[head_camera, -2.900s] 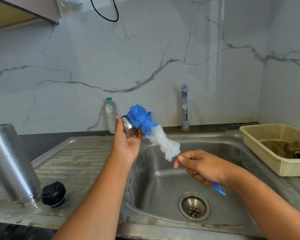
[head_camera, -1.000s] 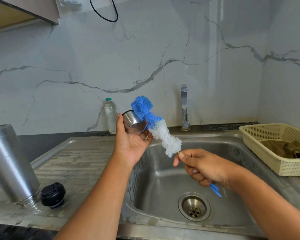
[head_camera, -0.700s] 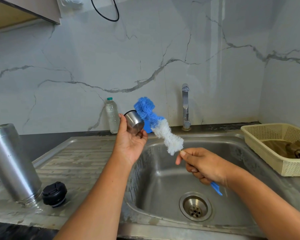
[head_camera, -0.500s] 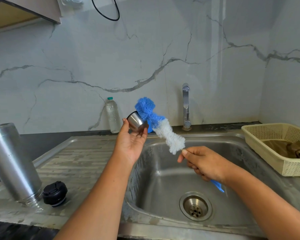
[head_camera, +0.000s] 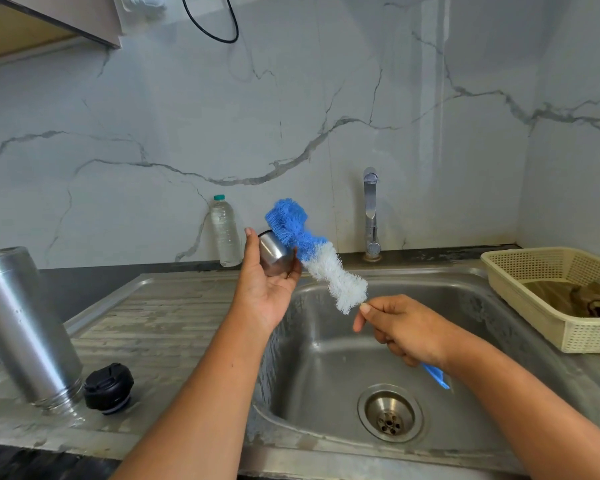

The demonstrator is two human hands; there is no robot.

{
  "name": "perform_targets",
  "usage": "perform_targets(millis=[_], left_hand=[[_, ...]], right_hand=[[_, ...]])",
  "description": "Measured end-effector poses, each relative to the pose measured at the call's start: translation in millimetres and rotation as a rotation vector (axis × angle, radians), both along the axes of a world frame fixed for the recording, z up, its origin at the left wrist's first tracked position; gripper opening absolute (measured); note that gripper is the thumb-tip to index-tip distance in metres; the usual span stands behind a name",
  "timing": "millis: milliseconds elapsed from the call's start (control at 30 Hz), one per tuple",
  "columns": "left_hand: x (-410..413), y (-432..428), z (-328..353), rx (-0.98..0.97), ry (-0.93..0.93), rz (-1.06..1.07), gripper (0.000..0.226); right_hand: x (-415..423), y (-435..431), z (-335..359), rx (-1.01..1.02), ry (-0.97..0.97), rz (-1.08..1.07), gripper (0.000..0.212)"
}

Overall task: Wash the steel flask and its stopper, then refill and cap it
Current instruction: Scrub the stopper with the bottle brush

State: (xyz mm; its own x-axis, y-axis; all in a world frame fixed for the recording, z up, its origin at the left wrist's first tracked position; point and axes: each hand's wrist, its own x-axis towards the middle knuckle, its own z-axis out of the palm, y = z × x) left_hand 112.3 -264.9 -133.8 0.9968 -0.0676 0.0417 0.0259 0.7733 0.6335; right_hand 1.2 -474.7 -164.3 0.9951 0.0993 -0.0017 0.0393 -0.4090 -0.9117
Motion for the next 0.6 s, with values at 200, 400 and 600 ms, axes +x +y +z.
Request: perform_targets(millis=[200, 400, 600], left_hand=[[-4.7, 15.0, 9.5, -0.078, -0.035, 0.093, 0.054], [-8.7, -1.5, 1.7, 0.071, -0.063, -0.068, 0.073], [-2.5, 13.3, 6.4, -0.111, 0.027, 0.075, 0.07]], right_hand=[[-3.1, -5.7, 2.3, -0.017, 0.067, 0.096, 0.038], [-2.3, -3.2, 2.9, 0.059, 0.056, 0.067, 0.038], [-5.9, -4.0, 3.8, 0.012, 0.124, 0.145, 0.037]])
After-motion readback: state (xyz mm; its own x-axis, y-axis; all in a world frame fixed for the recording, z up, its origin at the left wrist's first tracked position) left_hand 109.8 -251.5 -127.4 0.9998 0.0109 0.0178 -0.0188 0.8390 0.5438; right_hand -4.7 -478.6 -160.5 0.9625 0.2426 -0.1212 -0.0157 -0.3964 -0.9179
